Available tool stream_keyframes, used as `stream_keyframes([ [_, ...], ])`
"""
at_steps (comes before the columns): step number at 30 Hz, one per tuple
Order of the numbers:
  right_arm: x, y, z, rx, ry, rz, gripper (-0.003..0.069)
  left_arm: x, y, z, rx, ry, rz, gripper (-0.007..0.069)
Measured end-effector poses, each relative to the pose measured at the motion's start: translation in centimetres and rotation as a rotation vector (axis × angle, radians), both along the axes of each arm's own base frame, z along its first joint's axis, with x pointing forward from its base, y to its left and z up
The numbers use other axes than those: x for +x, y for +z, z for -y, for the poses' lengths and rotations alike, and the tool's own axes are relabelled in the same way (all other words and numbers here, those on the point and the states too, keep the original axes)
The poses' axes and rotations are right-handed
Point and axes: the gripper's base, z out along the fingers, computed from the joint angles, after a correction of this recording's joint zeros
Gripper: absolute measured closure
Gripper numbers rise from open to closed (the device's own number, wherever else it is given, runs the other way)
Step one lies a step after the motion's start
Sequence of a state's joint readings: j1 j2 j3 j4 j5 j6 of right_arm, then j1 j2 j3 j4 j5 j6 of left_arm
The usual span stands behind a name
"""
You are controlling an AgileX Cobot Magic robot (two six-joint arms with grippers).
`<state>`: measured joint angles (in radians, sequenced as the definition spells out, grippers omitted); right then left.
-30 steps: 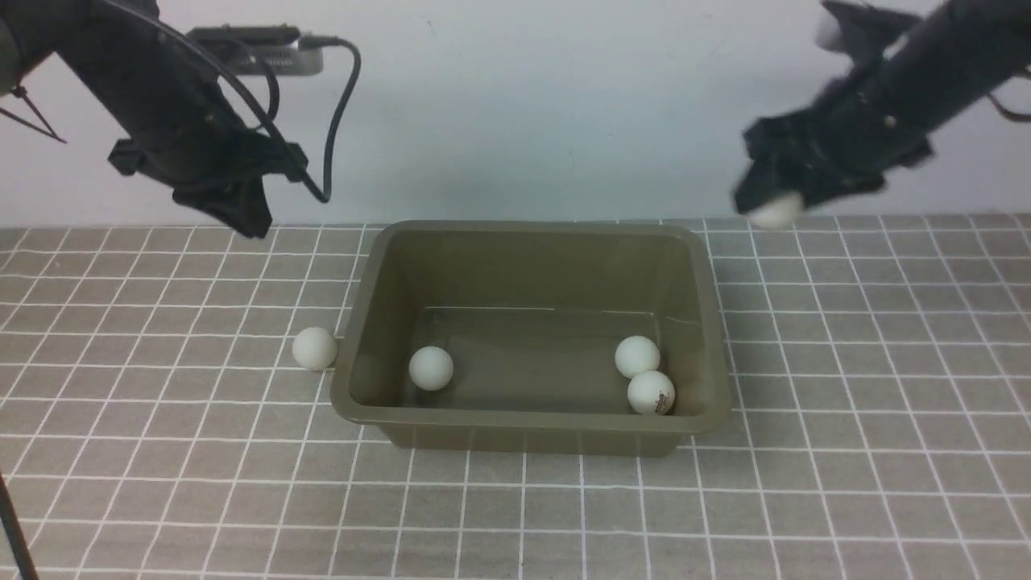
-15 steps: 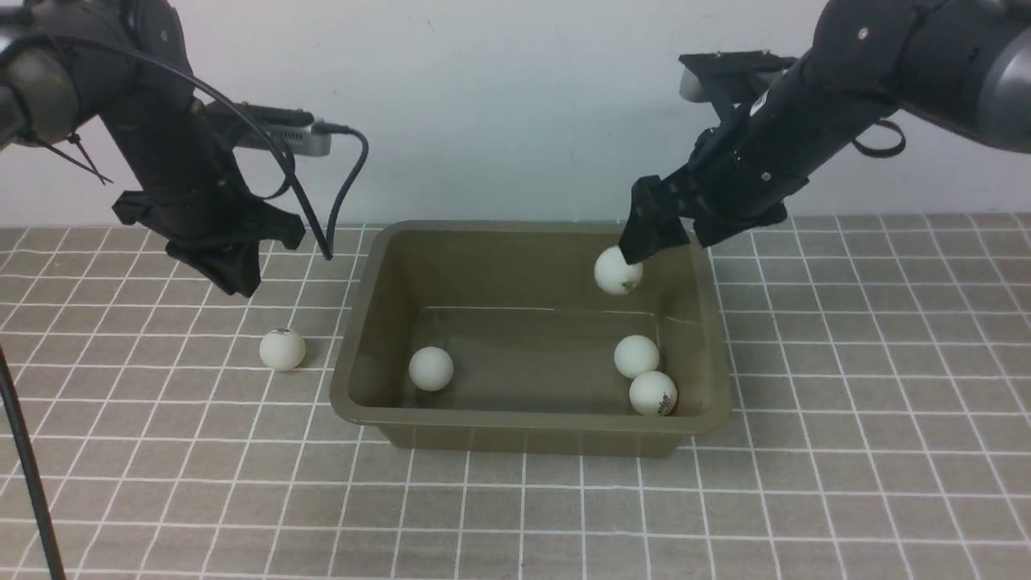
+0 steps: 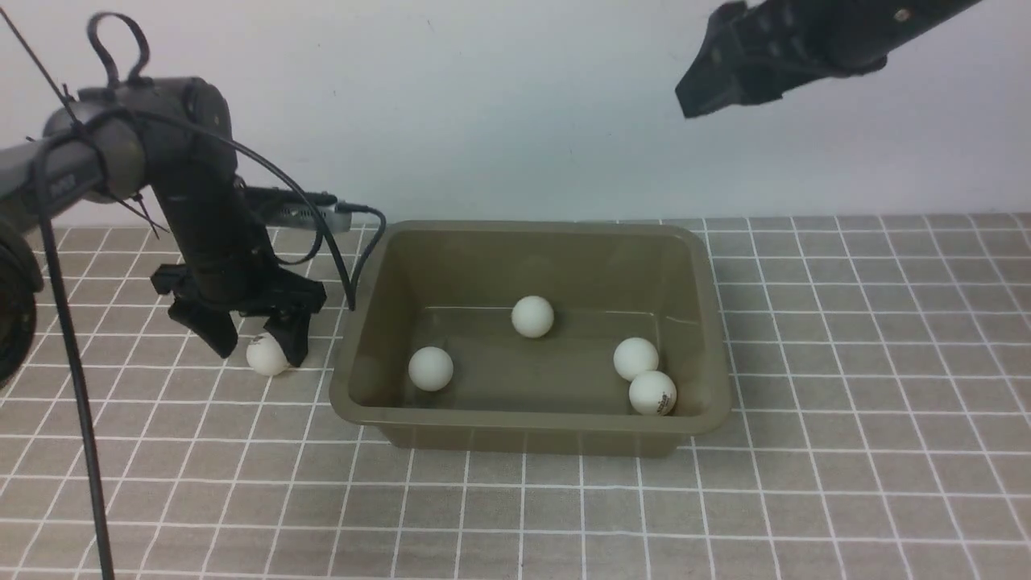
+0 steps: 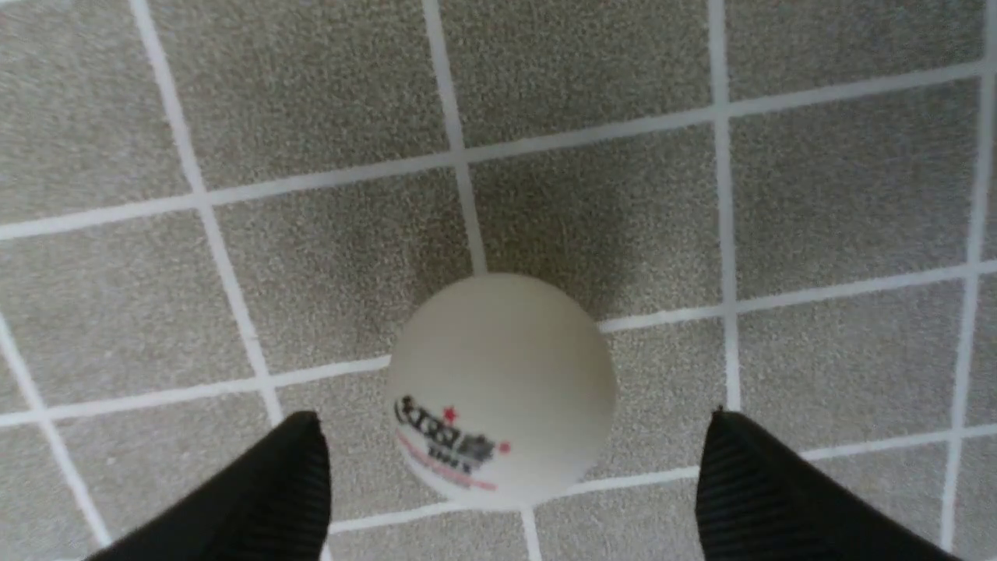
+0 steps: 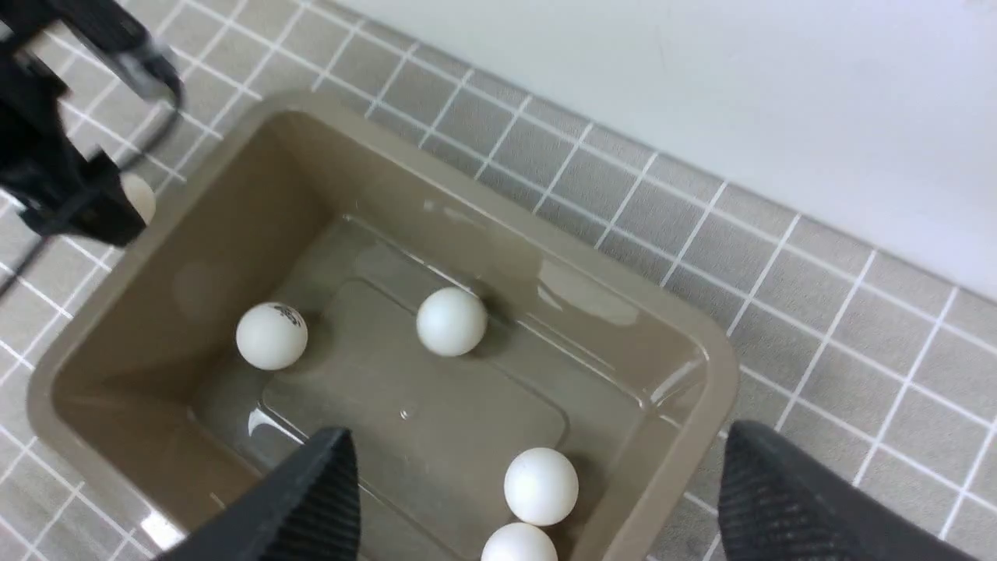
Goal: Put the table tennis balls into the box on the grey coffee tablecloth.
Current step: 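Reach for and grasp a ping pong ball on the table beside the basket, then drop the ball into the bin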
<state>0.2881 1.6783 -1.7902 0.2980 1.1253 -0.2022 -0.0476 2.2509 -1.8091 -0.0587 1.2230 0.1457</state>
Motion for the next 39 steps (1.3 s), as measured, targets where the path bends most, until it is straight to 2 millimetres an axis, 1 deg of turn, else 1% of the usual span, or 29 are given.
stream_keyframes([
  [1, -0.2, 0.2, 0.1, -0.001, -0.001, 0.007, 0.0106, 0.0, -0.5, -0.1, 0.007, -0.002, -0.01, 0.0088],
  [2, -0.3, 0.4, 0.2, -0.004, -0.001, 0.012, 0.0108, 0.1, -0.9, -0.1, 0.012, -0.003, -0.019, 0.0119],
  [5, -0.7, 0.6, 0.4, -0.026, 0.0, 0.009, 0.0111, 0.1, -1.5, -0.2, 0.022, -0.003, -0.031, 0.0287],
  [8, -0.9, 0.4, 0.7, -0.067, -0.001, -0.016, 0.0111, 0.3, -1.0, -0.1, 0.024, -0.009, -0.014, 0.0279],
  [9, -1.0, 0.3, 0.8, -0.08, -0.004, -0.025, 0.0112, 0.5, -0.5, 0.0, 0.026, -0.015, 0.003, 0.0279],
  [10, -1.1, 0.3, 1.0, -0.098, -0.012, -0.041, 0.0118, 0.6, 0.3, 0.2, 0.025, -0.022, 0.027, 0.0279],
  [12, -1.5, 0.5, 1.3, -0.116, -0.03, -0.046, 0.0133, 0.6, 2.9, 0.5, 0.015, -0.024, 0.09, 0.0279],
  [14, -2.2, 1.2, 1.8, -0.138, -0.049, -0.033, 0.0156, 0.3, 5.5, 1.0, -0.016, -0.023, 0.153, 0.0279],
  [15, -2.7, 1.8, 2.1, -0.146, -0.065, -0.02, 0.0177, -0.3, 8.4, 1.7, -0.059, -0.023, 0.216, 0.0279],
  [16, -3.6, 2.8, 2.7, -0.155, -0.089, 0.009, 0.0205, -0.9, 10.8, 2.7, -0.114, -0.033, 0.268, 0.0279],
  [17, -4.0, 3.3, 2.9, -0.157, -0.104, 0.022, 0.0223, -1.3, 11.9, 3.3, -0.144, -0.042, 0.292, 0.0279],
  [18, -4.7, 4.1, 3.3, -0.16, -0.126, 0.046, 0.0249, -2.0, 13.5, 4.3, -0.192, -0.069, 0.323, 0.0279],
  [19, -5.8, 5.2, 3.9, -0.161, -0.151, 0.083, 0.0279, -2.6, 14.7, 5.4, -0.232, -0.105, 0.347, 0.0279],
  [20, -5.8, 5.2, 4.0, -0.165, -0.152, 0.084, 0.0285, -2.8, 15.0, 5.8, -0.246, -0.122, 0.353, 0.0279],
  [21, -7.4, 6.3, 4.8, -0.168, -0.189, 0.124, 0.0356, -3.5, 15.7, 7.6, -0.283, -0.187, 0.366, 0.0279],
  [22, -7.6, 6.4, 4.9, -0.17, -0.191, 0.127, 0.0364, -3.6, 15.7, 7.9, -0.286, -0.194, 0.364, 0.0279],
  [23, -9.4, 7.0, 5.7, -0.174, -0.221, 0.151, 0.0452, -3.9, 15.4, 9.7, -0.298, -0.25, 0.352, 0.0279],
  [24, -10.7, 7.2, 6.2, -0.175, -0.239, 0.162, 0.0513, -4.1, 14.6, 11.2, -0.294, -0.288, 0.33, 0.0279],
  [25, -11.7, 7.3, 6.6, -0.174, -0.252, 0.171, 0.0554, -4.1, 14.0, 11.9, -0.287, -0.307, 0.314, 0.0279],
  [27, -13.3, 7.5, 7.2, -0.163, -0.273, 0.197, 0.0613, -4.1, 13.0, 13.0, -0.273, -0.335, 0.29, 0.0279],
  [28, -14.8, 7.7, 7.7, -0.143, -0.289, 0.229, 0.0641, -4.1, 11.7, 14.2, -0.252, -0.359, 0.261, 0.0279],
  [30, -17.2, 8.0, 8.4, -0.113, -0.303, 0.281, 0.0662, -4.1, 10.3, 15.4, -0.22, -0.387, 0.232, 0.0266],
  [31, -18.8, 8.2, 8.9, -0.088, -0.31, 0.322, 0.0668, -4.2, 9.7, 15.9, -0.198, -0.399, 0.223, 0.0241],
  [32, -19.7, 8.0, 9.2, -0.076, -0.315, 0.338, 0.067, -4.2, 9.2, 16.4, -0.184, -0.41, 0.217, 0.0216],
  [33, -21.0, 8.1, 9.5, -0.058, -0.32, 0.367, 0.0671, -4.3, 9.0, 16.7, -0.174, -0.419, 0.215, 0.0175],
  [34, -21.6, 8.1, 9.7, -0.048, -0.323, 0.38, 0.0671, -4.4, 8.9, 16.9, -0.172, -0.424, 0.214, 0.0155],
  [36, -23.9, 7.7, 10.3, -0.007, -0.334, 0.433, 0.0671, -4.4, 9.2, 17.3, -0.167, -0.43, 0.224, 0.0109],
  [38, -25.5, 7.1, 10.8, 0.03, -0.341, 0.486, 0.0672, -4.3, 9.9, 17.5, -0.172, -0.417, 0.247, 0.0094],
  [39, -26.8, 6.7, 11.1, 0.07, -0.346, 0.546, 0.0672, -4.2, 10.9, 17.5, -0.179, -0.398, 0.271, 0.0103],
])
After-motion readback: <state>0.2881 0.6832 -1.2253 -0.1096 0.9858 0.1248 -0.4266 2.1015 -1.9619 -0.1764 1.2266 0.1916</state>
